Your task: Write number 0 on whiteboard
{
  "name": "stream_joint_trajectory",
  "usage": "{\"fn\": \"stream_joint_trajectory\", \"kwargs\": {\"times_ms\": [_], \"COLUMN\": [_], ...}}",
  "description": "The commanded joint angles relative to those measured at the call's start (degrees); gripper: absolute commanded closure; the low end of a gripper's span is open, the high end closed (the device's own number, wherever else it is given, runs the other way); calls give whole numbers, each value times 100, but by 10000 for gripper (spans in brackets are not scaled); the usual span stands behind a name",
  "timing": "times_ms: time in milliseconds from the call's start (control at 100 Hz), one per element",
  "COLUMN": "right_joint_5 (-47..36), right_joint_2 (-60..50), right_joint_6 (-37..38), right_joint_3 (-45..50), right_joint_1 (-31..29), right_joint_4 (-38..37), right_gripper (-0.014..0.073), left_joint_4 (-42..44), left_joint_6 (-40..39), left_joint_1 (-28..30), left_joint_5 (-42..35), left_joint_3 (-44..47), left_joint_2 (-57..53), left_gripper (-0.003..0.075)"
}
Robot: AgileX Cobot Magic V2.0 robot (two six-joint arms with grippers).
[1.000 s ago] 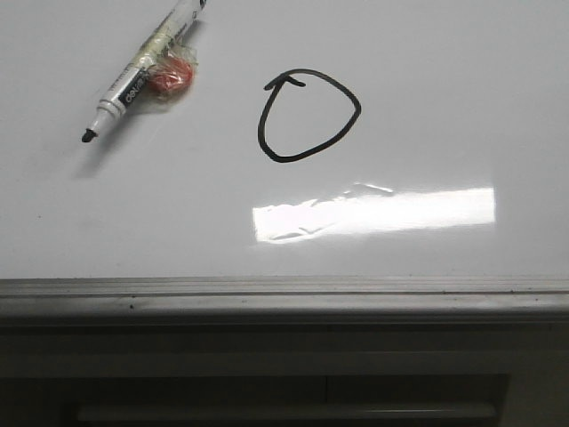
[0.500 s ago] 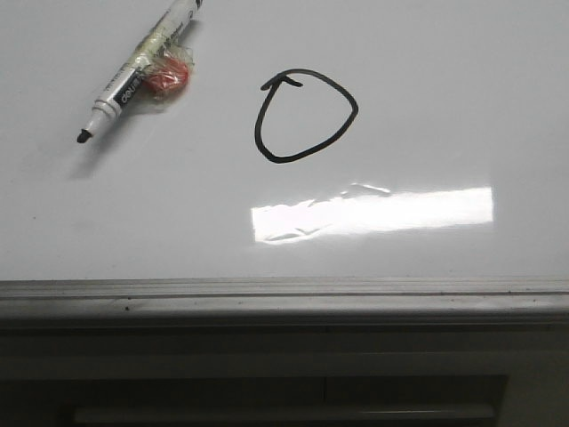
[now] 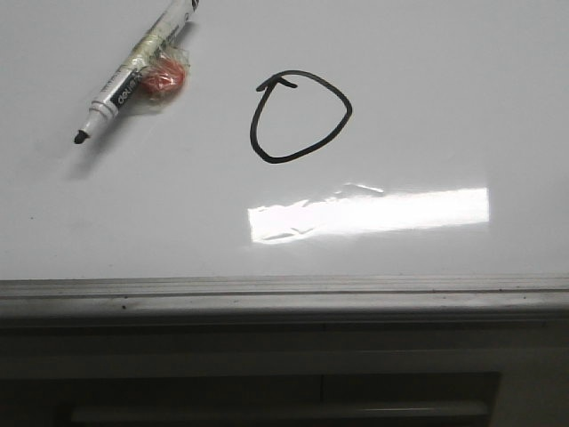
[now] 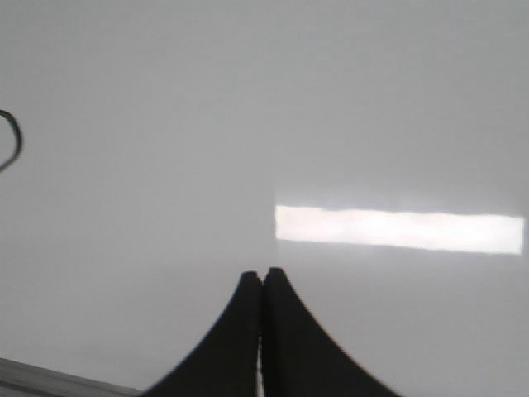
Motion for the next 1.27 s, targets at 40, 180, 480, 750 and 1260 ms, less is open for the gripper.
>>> {"fn": "stream_joint_trajectory", "kwargs": {"times_ms": [40,180,480,750,1260], "right_joint_5": [-280,611,1377,1389,1389], "right_joint_2": [110,99,-168,-286,-286], "right_joint_6": [-167,-167,-167,-167,-167], "right_joint_3": [132,119,130,130,130], "right_joint_1": [-291,-291,-291,-298,-298], "right_joint_4": [213,289,292,264,264], "right_gripper": [662,662,662,662,662], "left_joint_4": [-90,-90,-90,-90,-90], "left_joint_6": [-49,-49,-49,-49,-49], "left_joint_1": [6,6,6,6,6], "left_joint_5": [-265,-265,-265,-265,-265], "left_joint_3": [180,180,180,180,180], "left_joint_2": [-166,-166,-166,-166,-166], "left_gripper": [740,740,740,740,740]}}
